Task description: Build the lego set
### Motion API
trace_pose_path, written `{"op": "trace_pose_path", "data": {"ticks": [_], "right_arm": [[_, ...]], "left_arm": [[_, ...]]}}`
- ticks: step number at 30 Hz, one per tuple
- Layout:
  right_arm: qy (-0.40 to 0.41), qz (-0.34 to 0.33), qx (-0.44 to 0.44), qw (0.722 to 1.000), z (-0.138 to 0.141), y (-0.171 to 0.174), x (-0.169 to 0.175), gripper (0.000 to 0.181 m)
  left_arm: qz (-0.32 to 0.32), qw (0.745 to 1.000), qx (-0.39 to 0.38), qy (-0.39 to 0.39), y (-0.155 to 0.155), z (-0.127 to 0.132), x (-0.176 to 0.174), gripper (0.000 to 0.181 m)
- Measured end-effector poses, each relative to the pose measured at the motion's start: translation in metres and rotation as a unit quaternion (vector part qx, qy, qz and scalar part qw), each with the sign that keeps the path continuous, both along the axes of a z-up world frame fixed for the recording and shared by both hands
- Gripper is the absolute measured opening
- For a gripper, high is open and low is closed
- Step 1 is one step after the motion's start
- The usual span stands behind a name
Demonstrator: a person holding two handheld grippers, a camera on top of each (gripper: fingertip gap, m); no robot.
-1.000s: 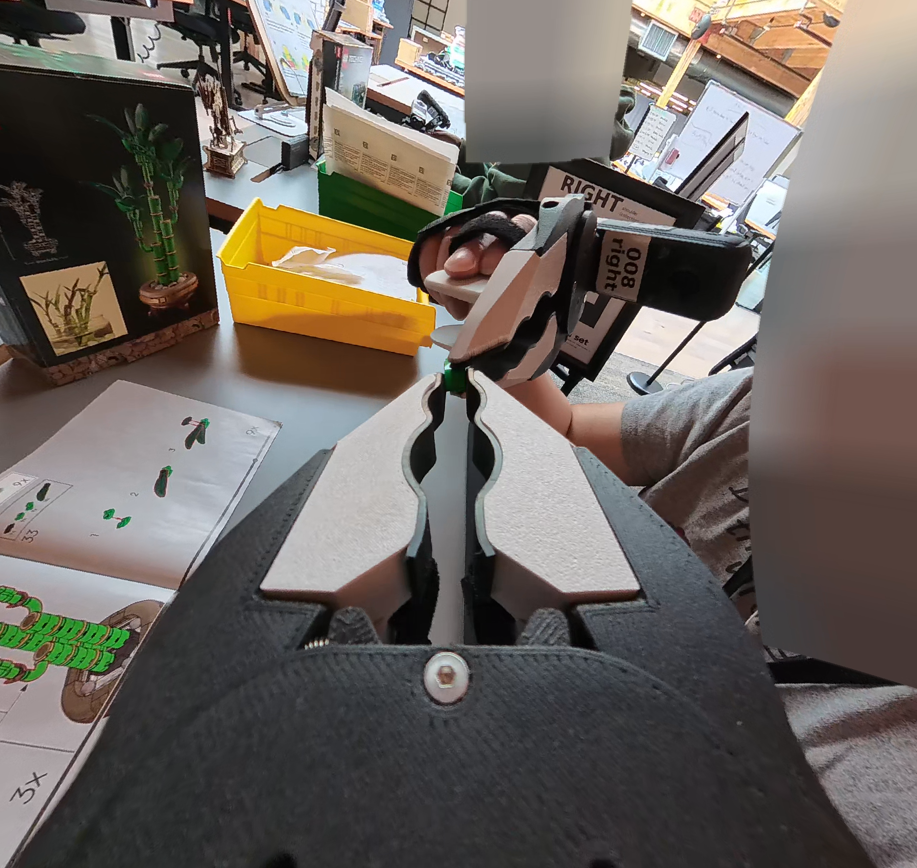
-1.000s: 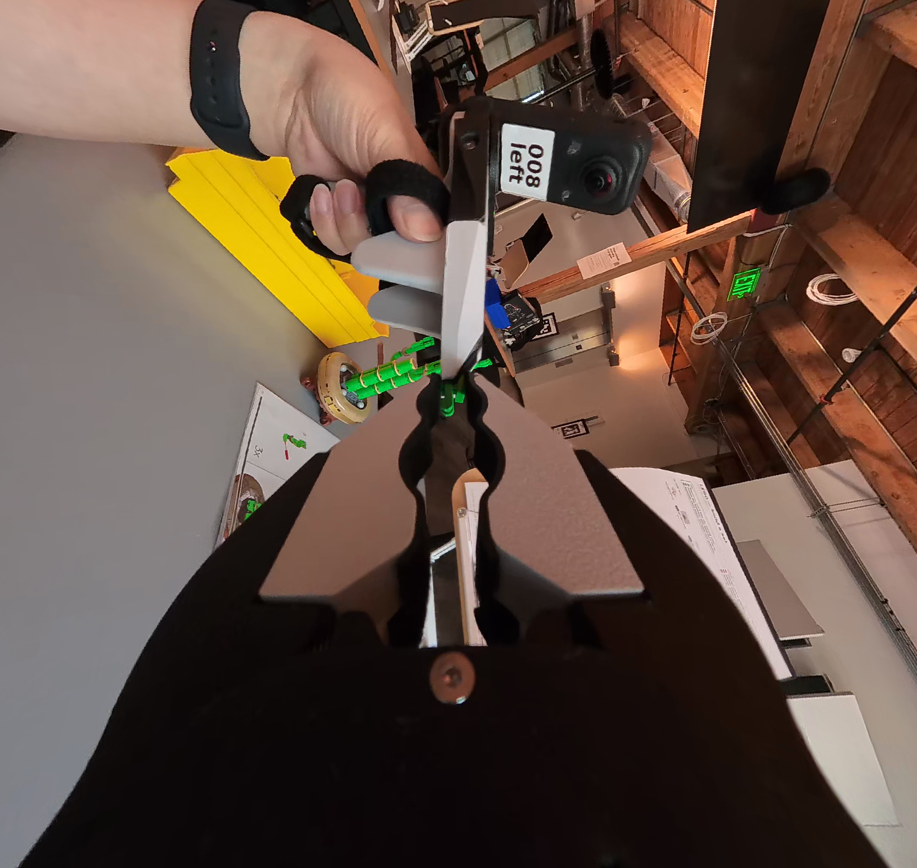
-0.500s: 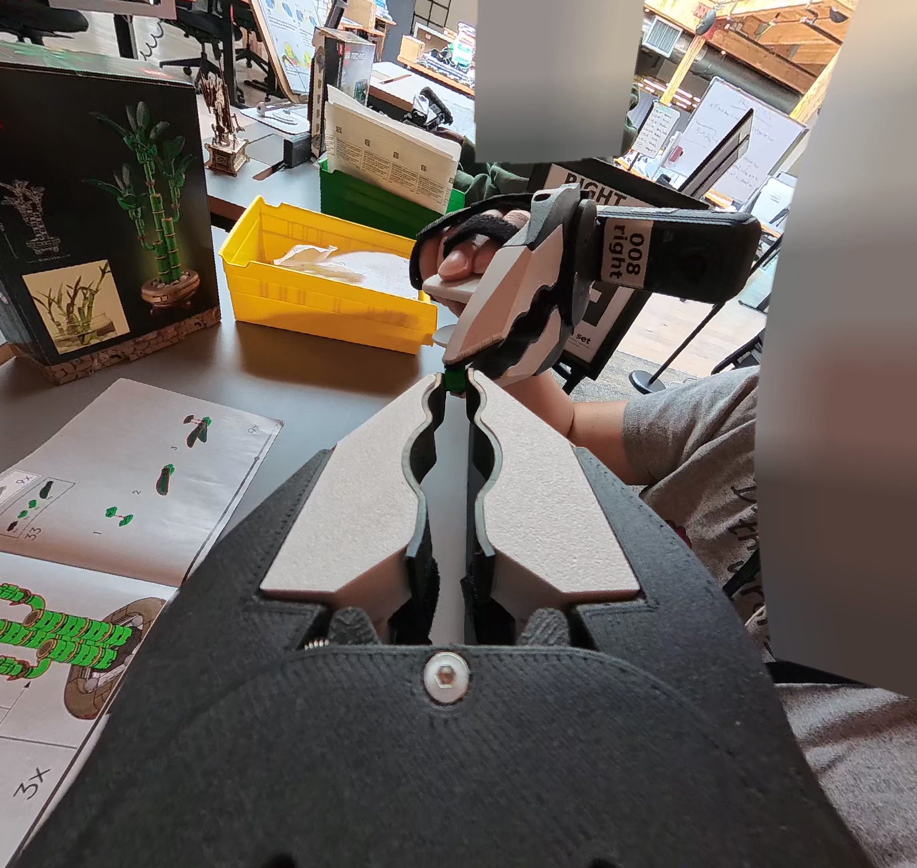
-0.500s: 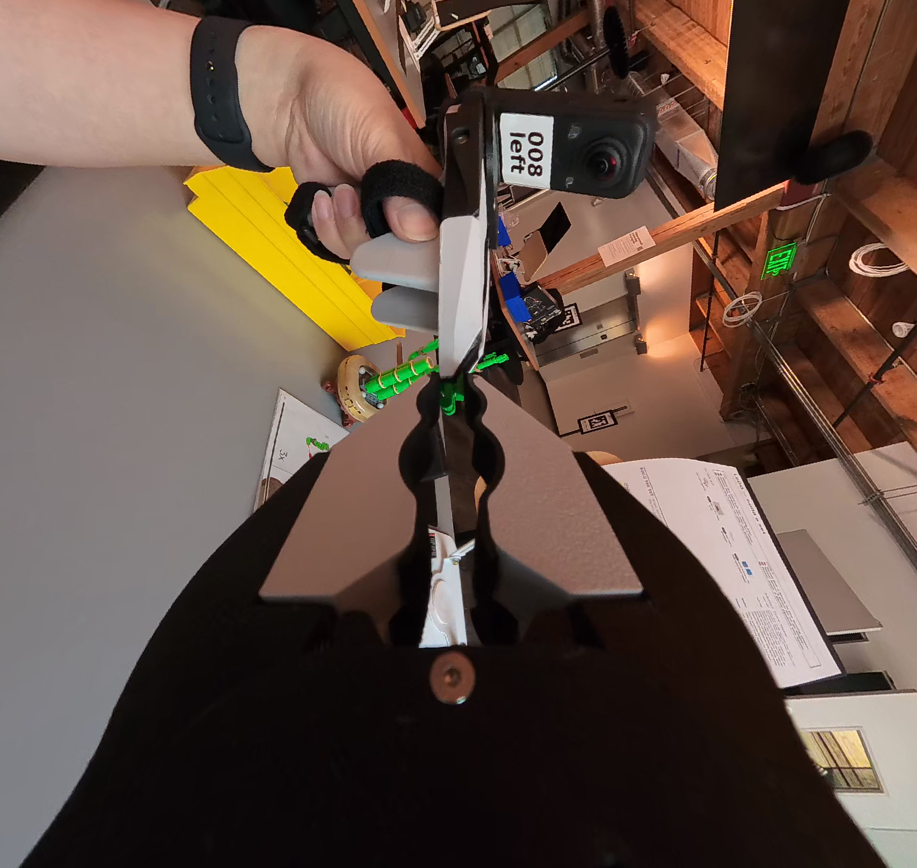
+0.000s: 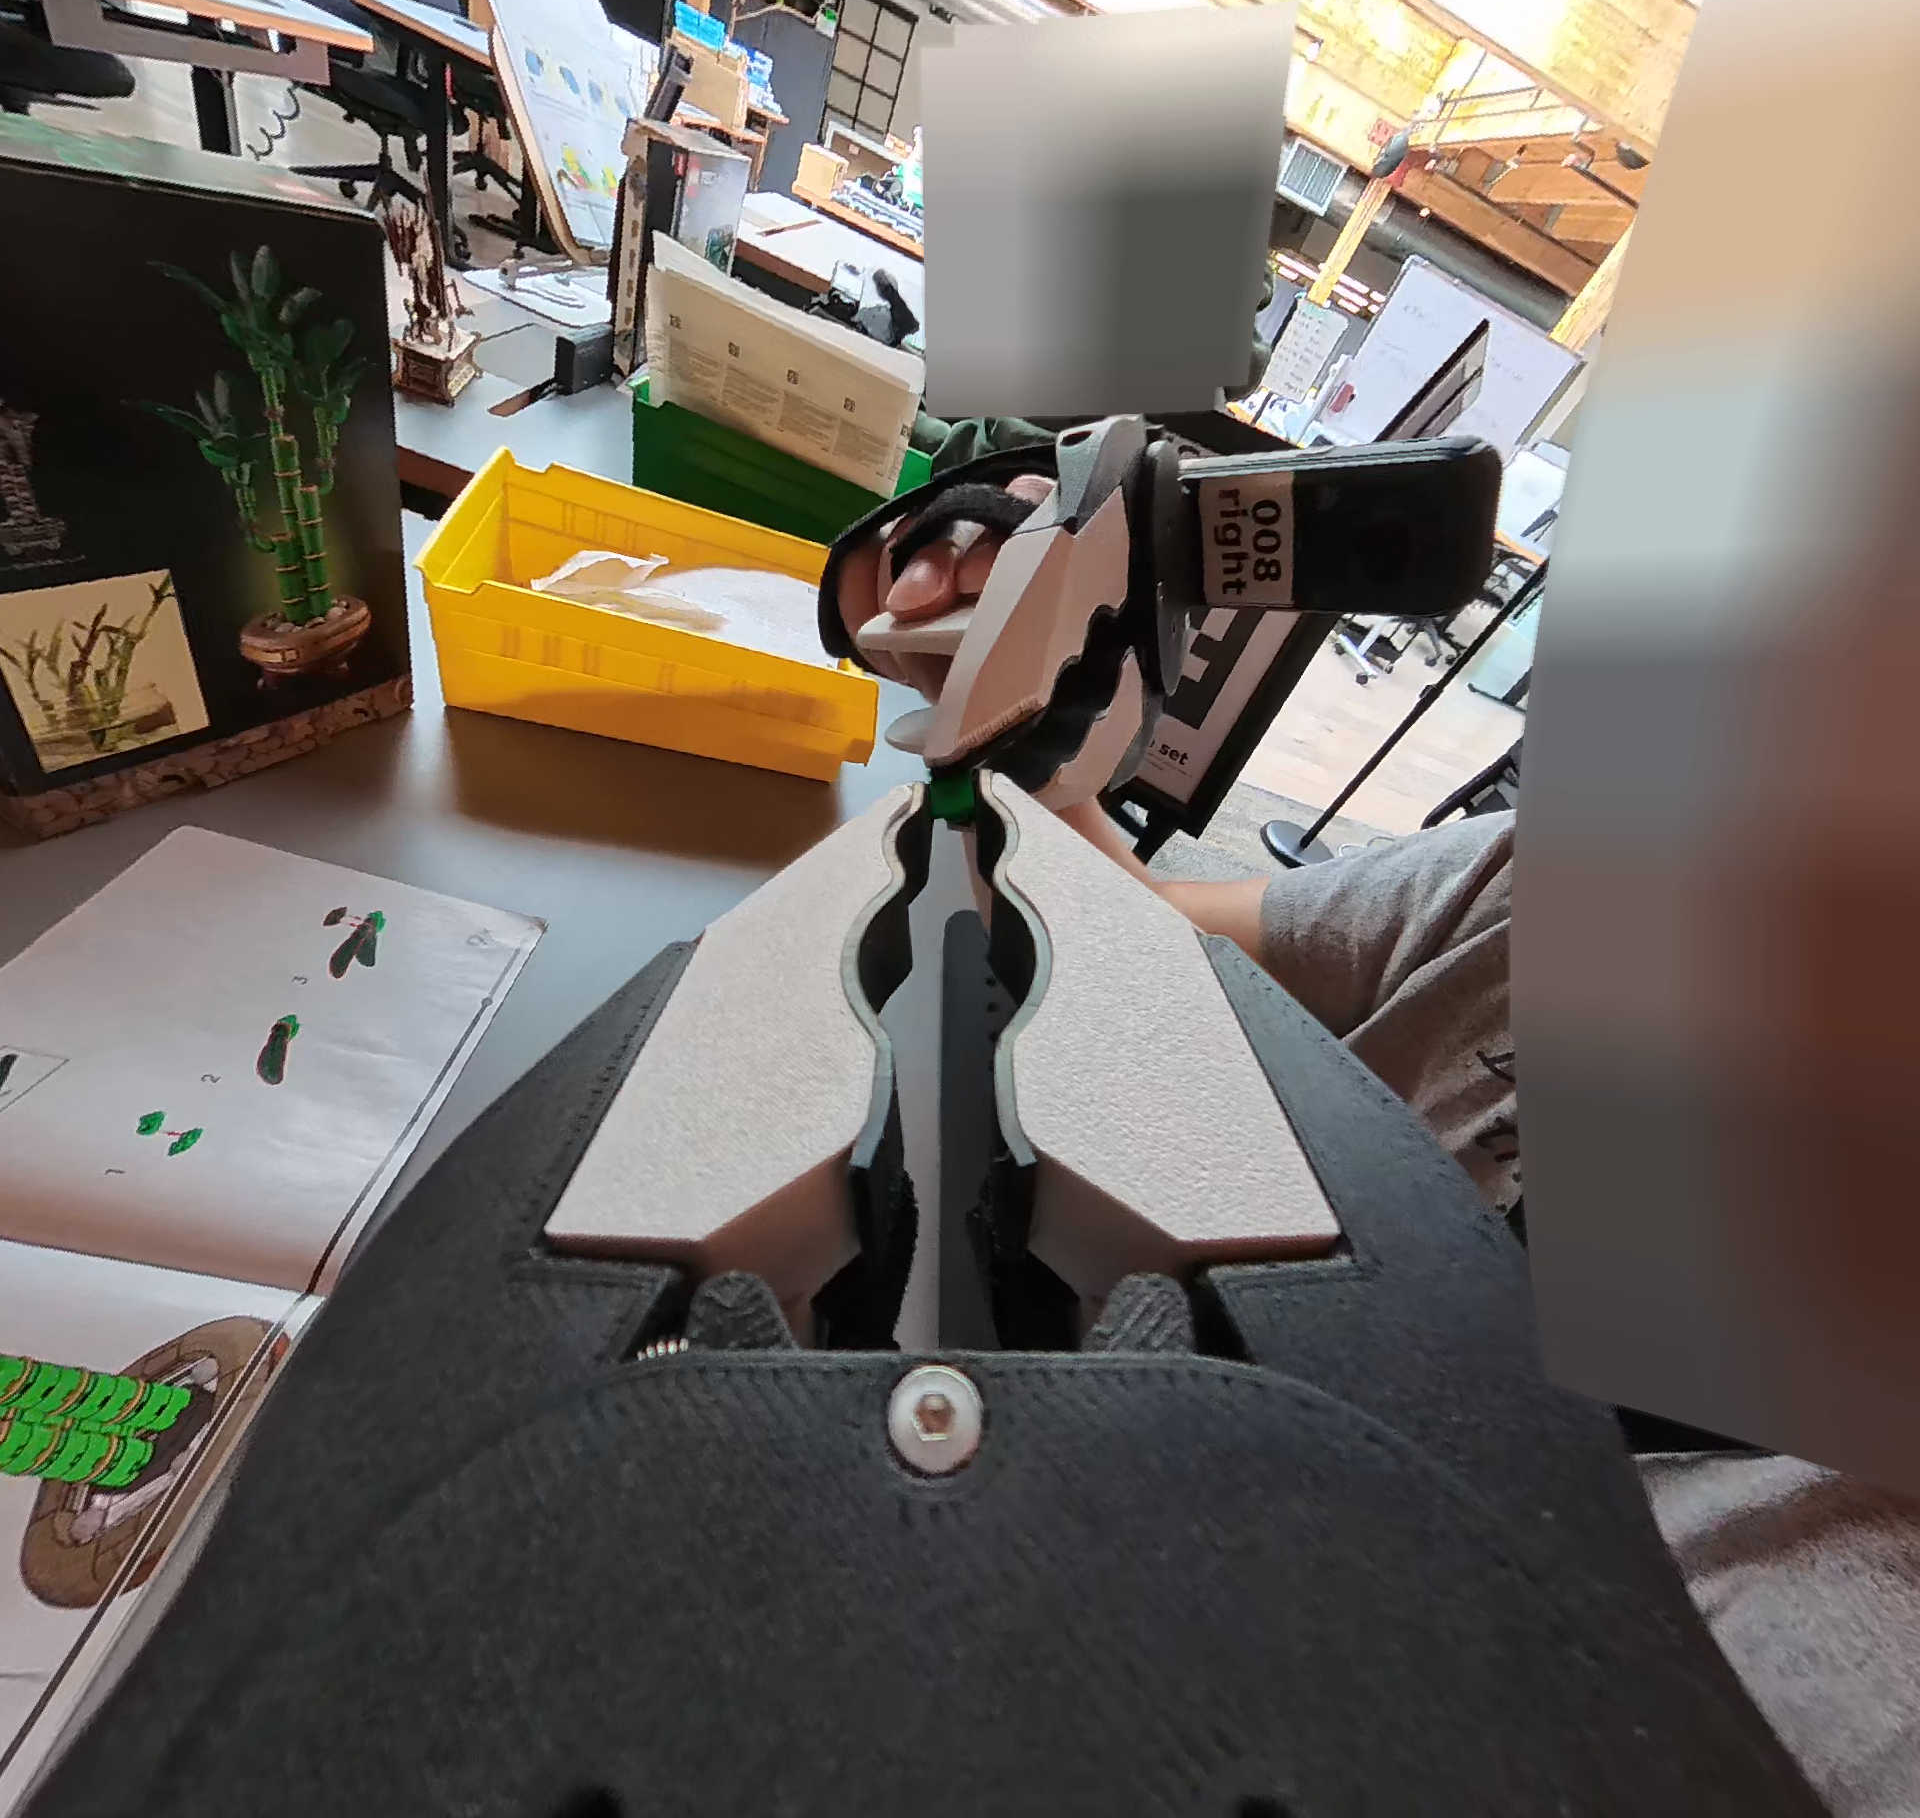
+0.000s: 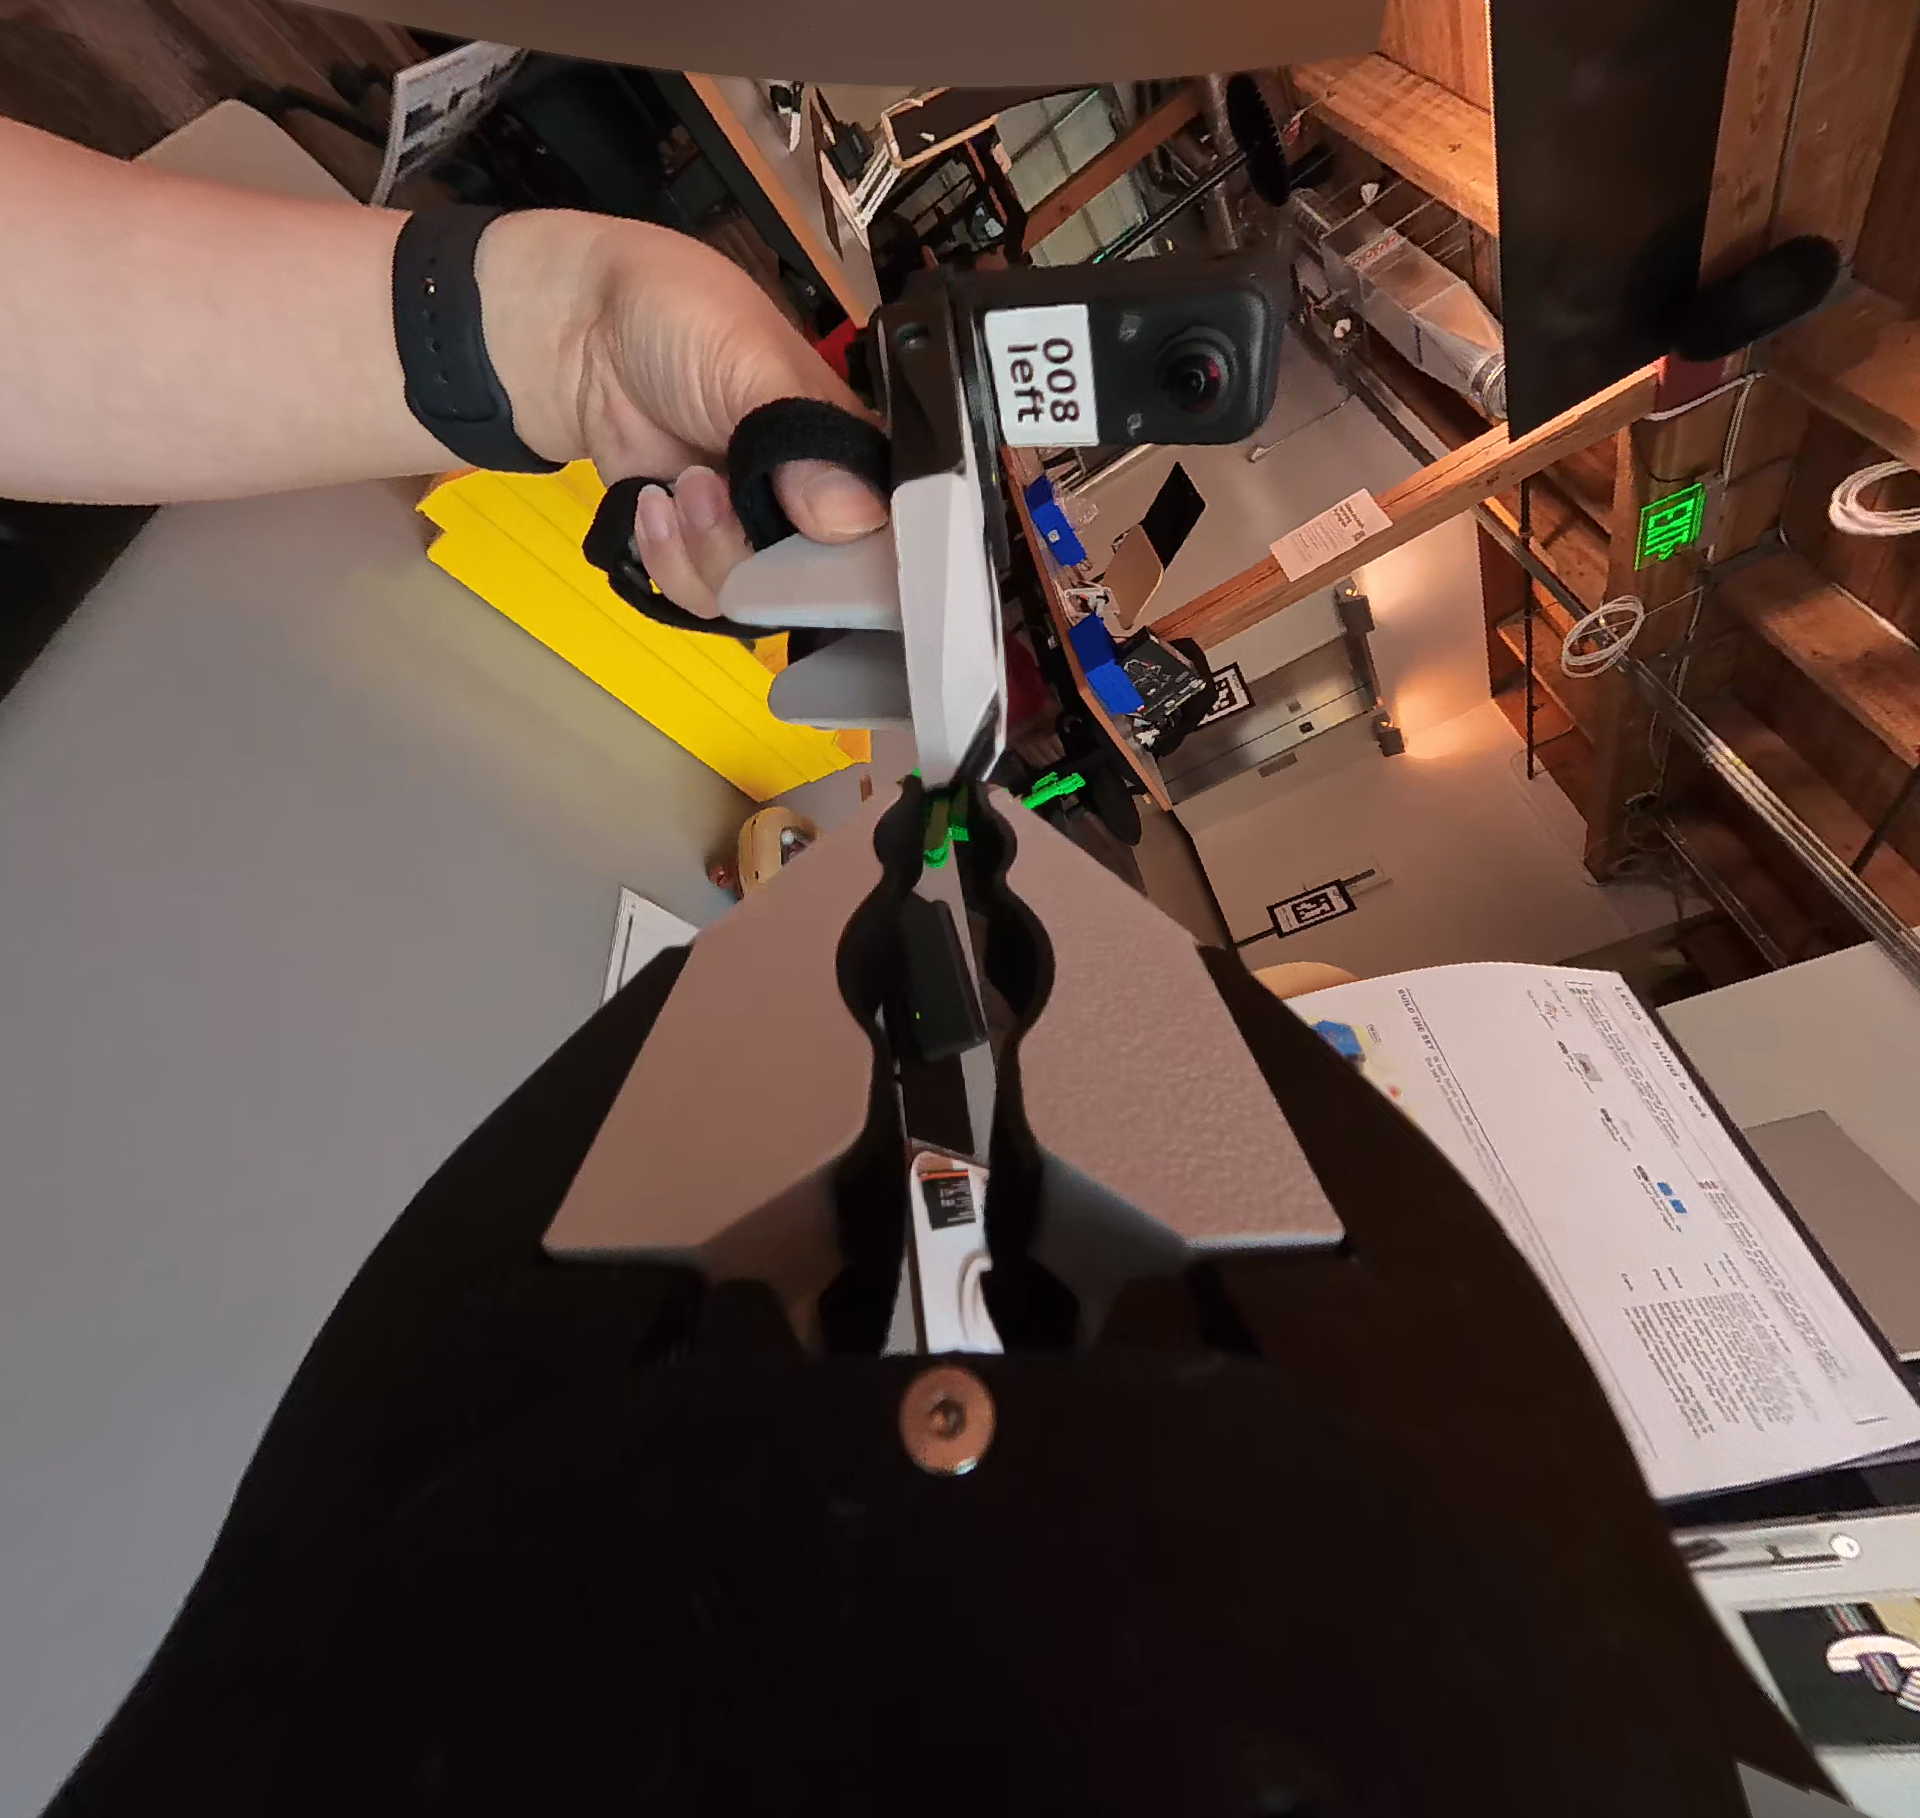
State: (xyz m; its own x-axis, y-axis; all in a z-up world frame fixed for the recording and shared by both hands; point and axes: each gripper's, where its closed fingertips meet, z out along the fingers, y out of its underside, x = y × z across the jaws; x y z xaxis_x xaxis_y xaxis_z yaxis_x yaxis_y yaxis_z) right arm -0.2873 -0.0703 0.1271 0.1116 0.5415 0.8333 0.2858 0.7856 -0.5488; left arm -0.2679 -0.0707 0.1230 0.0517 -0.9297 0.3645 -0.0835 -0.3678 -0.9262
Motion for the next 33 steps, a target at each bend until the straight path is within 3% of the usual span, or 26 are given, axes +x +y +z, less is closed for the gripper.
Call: {"op": "trace_pose_path", "data": {"ticks": [6, 11, 16, 18, 33], "right_arm": [[0.002, -0.02, 0.06, 0.998, 0.005, -0.002, 0.002, 0.006], [0.007, -0.019, 0.071, 0.997, 0.008, -0.005, 0.002, 0.006], [0.0, -0.019, 0.076, 0.997, 0.005, -0.005, -0.001, 0.006], [0.001, -0.019, 0.076, 0.997, 0.004, -0.004, -0.001, 0.006], [-0.003, -0.033, 0.078, 0.996, 0.002, 0.003, 0.0, 0.006]], "left_arm": [[-0.014, 1.0, -0.009, -0.027, -0.004, 0.009, -0.004, 0.011], [0.021, 0.998, -0.003, -0.054, 0.007, 0.019, -0.019, 0.019], [0.0, 1.0, 0.0, -0.027, -0.001, 0.011, -0.01, 0.023], [-0.011, 1.0, 0.0, -0.029, -0.004, 0.011, -0.007, 0.007], [0.021, 0.999, 0.026, 0.004, 0.003, 0.004, -0.007, 0.006]]}}
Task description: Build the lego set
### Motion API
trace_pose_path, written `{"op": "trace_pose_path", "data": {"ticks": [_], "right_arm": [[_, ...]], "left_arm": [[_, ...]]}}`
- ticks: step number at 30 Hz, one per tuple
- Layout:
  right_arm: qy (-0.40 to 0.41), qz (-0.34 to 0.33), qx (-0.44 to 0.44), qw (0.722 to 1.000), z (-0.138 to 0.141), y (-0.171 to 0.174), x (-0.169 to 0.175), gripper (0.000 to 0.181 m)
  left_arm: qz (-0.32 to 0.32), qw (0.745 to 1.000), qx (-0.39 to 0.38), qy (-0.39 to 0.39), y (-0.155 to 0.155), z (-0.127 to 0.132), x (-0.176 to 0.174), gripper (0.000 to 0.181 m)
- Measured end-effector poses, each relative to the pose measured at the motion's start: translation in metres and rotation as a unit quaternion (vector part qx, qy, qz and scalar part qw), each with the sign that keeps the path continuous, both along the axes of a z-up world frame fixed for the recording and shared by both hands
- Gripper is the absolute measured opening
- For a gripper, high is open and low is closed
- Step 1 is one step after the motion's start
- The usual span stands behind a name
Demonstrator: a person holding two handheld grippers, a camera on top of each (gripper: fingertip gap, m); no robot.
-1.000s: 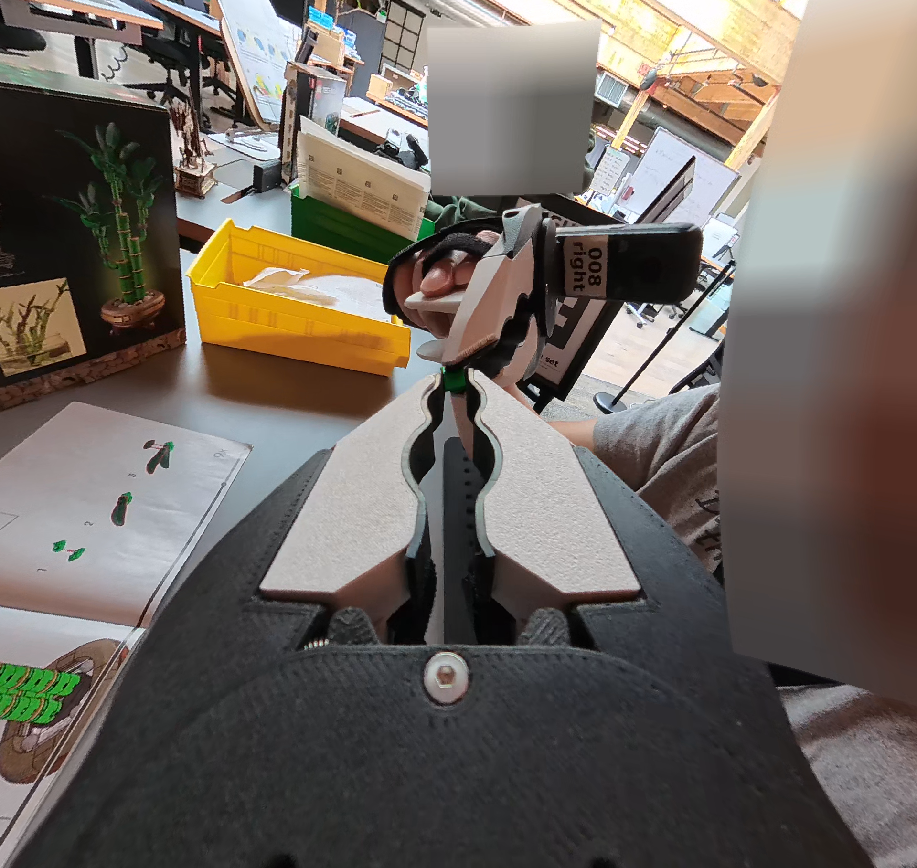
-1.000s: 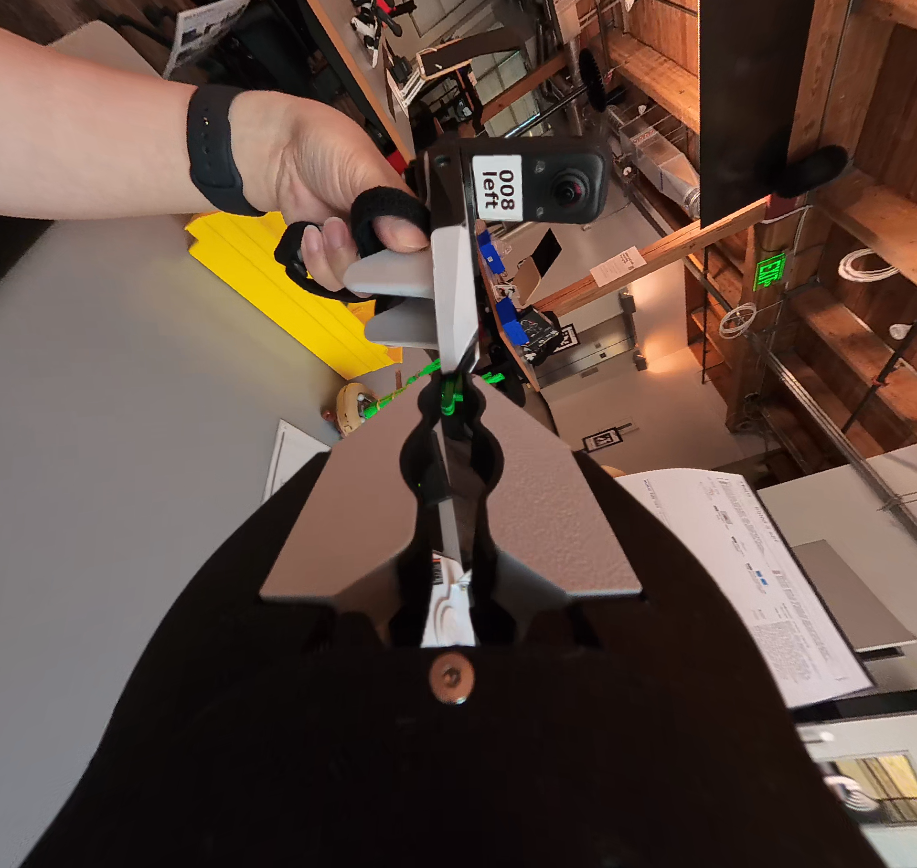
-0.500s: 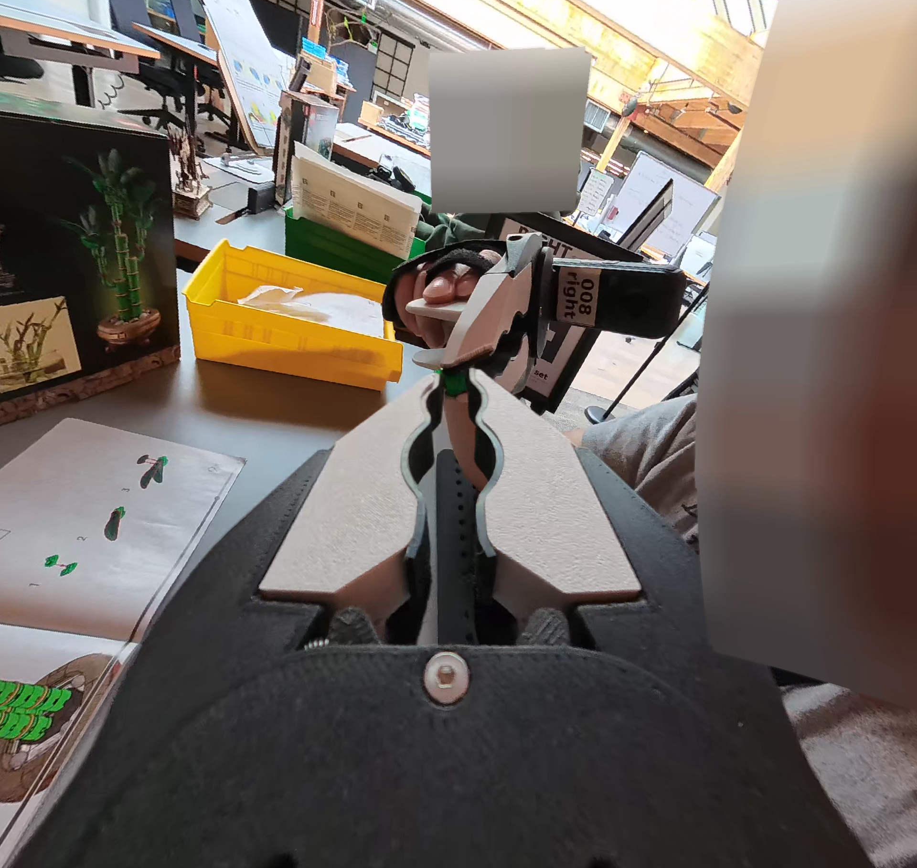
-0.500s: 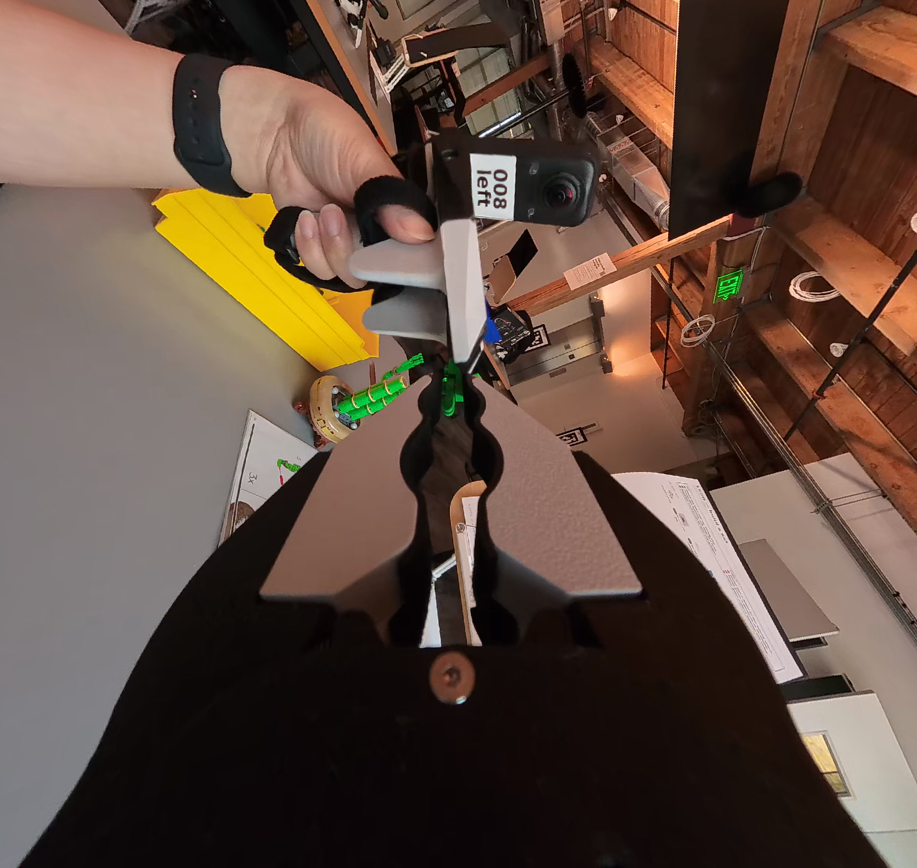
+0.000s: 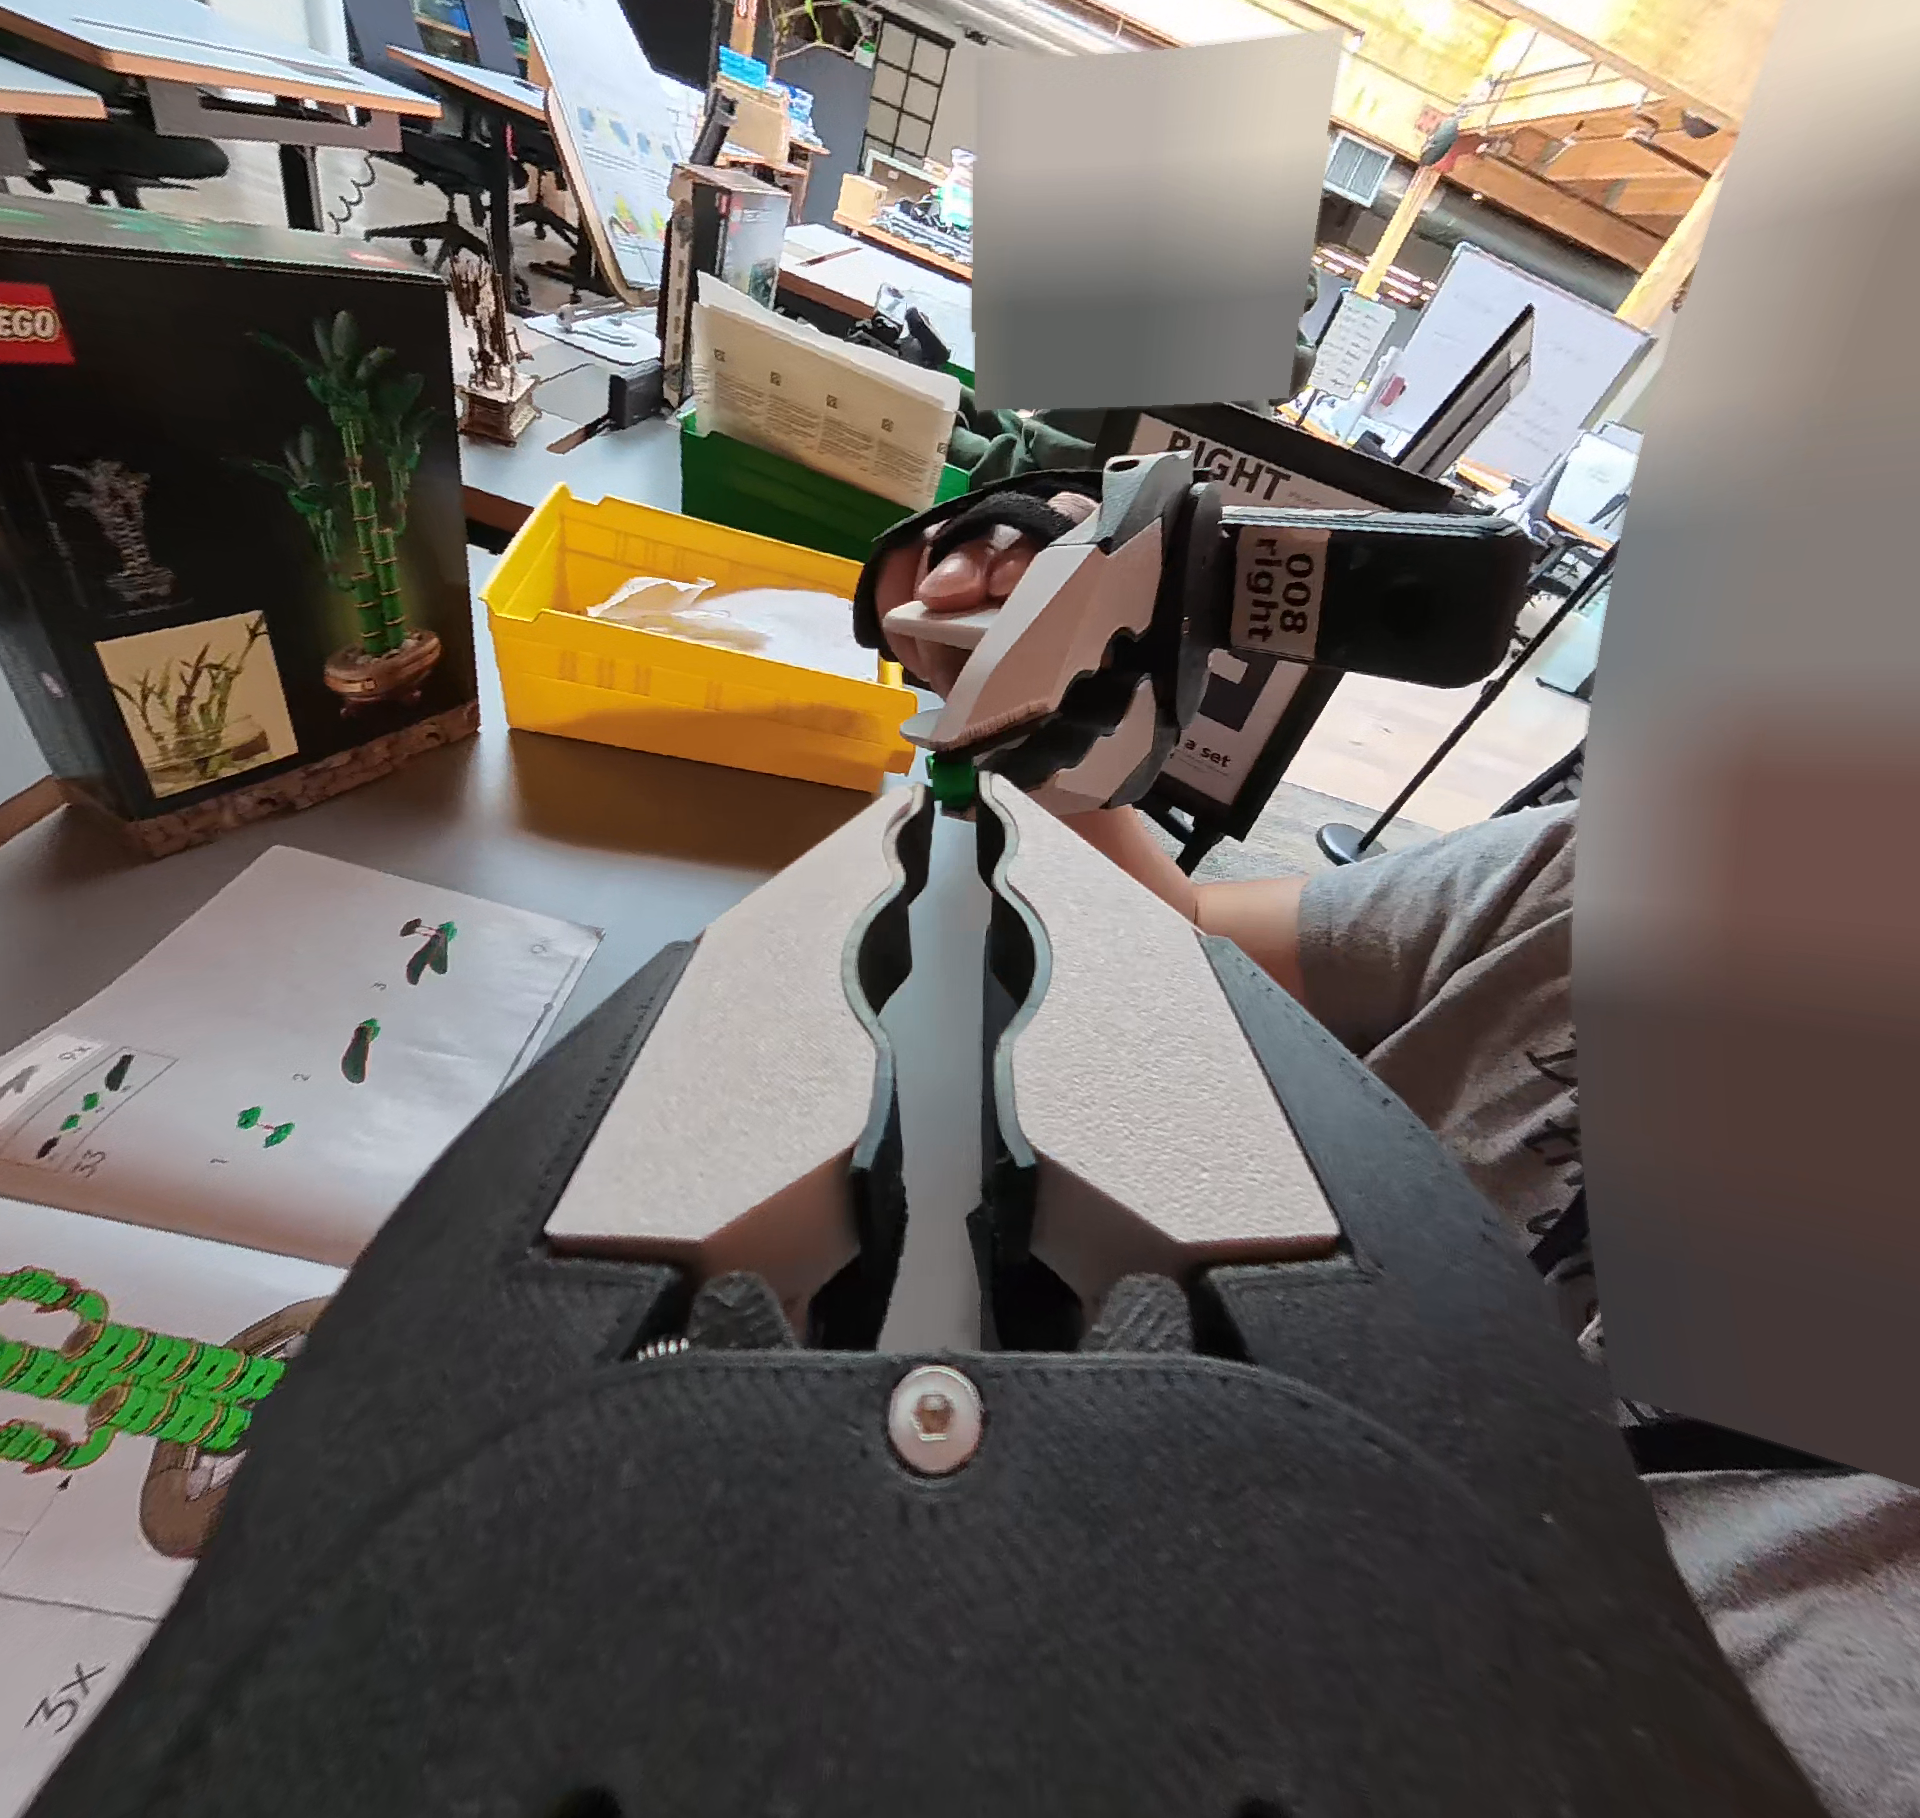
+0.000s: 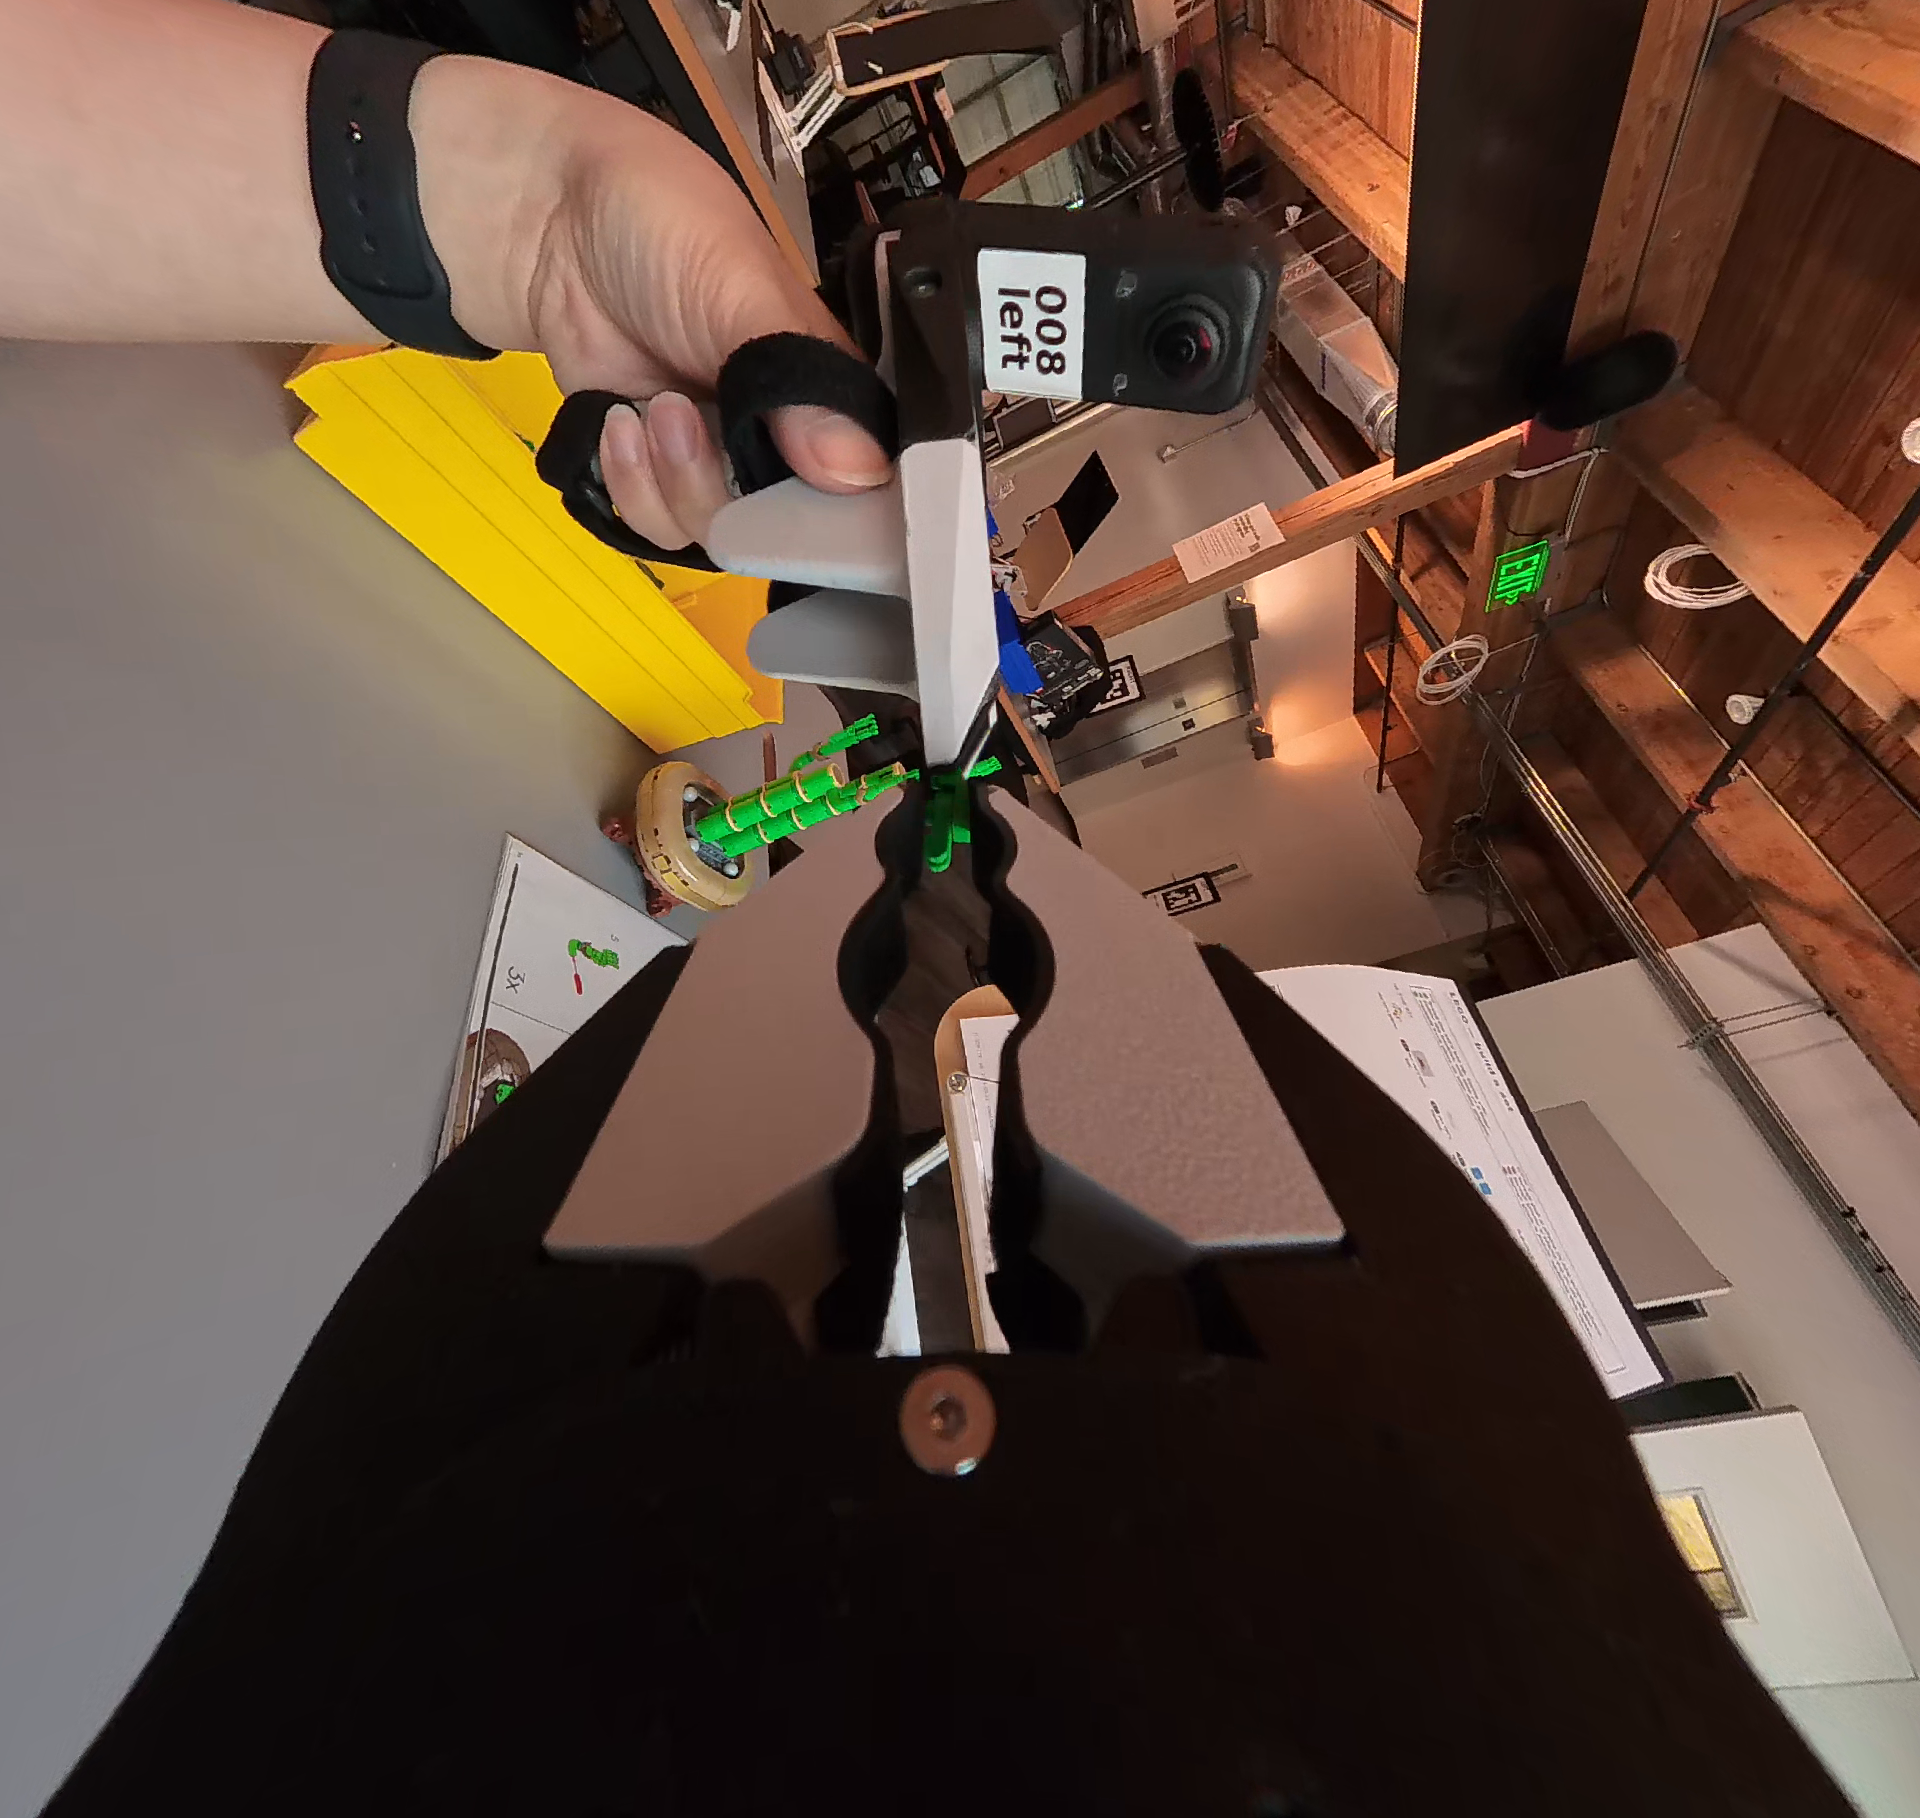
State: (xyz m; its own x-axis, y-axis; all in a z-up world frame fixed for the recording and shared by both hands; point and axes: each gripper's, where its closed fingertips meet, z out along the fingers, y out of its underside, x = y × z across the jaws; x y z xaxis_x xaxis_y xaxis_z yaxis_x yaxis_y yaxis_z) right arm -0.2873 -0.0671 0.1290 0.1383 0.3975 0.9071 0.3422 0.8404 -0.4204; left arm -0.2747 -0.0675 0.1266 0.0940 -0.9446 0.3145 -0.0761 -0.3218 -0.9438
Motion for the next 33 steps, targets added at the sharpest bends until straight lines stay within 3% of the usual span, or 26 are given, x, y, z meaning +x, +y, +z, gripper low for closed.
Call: {"op": "trace_pose_path", "data": {"ticks": [9, 33], "right_arm": [[0.011, 0.008, -0.001, 1.0, 0.002, 0.0, 0.0, 0.012], [-0.025, 0.014, -0.019, 0.999, -0.008, -0.001, 0.004, 0.005]], "left_arm": [[-0.011, 1.0, -0.013, -0.003, -0.002, 0.001, -0.001, 0.006], [-0.026, 0.999, -0.032, 0.014, -0.005, -0.008, 0.005, 0.006]]}}
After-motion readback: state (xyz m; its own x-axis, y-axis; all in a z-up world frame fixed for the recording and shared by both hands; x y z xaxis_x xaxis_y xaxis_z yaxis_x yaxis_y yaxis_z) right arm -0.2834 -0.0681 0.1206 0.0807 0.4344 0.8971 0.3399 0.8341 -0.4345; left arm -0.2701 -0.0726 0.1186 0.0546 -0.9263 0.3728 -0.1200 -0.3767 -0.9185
